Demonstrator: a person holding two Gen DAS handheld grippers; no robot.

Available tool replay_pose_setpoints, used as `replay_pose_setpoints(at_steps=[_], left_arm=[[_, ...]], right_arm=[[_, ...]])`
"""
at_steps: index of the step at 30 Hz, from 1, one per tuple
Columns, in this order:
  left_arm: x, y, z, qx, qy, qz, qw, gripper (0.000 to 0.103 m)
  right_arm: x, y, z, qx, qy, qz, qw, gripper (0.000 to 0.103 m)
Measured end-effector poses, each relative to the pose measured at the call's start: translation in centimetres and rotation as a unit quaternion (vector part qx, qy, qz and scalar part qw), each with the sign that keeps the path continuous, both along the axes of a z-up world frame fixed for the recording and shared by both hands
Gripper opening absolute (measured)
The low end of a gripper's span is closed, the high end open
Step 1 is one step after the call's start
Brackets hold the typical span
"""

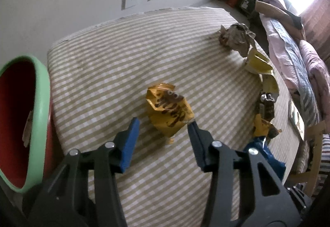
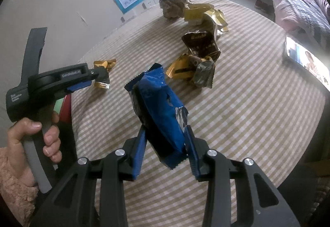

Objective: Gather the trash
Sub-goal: 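Grasp the yellow wrapper with the left tool while the right tool holds the blue bag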

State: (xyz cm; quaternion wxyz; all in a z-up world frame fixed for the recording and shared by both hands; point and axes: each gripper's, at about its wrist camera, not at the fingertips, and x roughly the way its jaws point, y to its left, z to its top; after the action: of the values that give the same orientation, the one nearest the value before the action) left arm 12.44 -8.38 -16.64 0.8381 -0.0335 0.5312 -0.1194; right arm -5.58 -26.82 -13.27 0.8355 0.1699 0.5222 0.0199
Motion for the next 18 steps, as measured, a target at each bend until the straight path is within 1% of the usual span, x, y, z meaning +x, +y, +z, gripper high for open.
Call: replay_pose_setpoints(at_steps=[5,7,12,15,18], left_arm=[[0.9,-0.8,-0.7,0.01,0.009,-0.003,0.9999,0.046],[1.0,-0.7,-0.8,0.0,0.019,0.001,0.9998,0.046],[-0.3,-0.7,0.3,-0.009,0.006,-0.003,0.9999,0.047],[-1.0,-1.1,0.3,-0.02,0.011,-0.006,0.9997,0.047],[-0.8,-1.8,-0.2,-0.015,0.013,-0.01,0.9998,0.047]], right_arm=[[0.2,0.1,-0.1,0.0,0.002,0.001,1.0,0.036],[0.3,0.2,-0.2,0.0,0.002,0.001,1.0,0.036],[0.3,0.1,-0.3,0.002,0.003,0.001,1.0,0.036],[0.3,0.2,-0.4,0.004,0.005,0.002,1.0,0.036],[0.3,0.3,-0.3,0.004,0.003,0.001,1.0,0.036]])
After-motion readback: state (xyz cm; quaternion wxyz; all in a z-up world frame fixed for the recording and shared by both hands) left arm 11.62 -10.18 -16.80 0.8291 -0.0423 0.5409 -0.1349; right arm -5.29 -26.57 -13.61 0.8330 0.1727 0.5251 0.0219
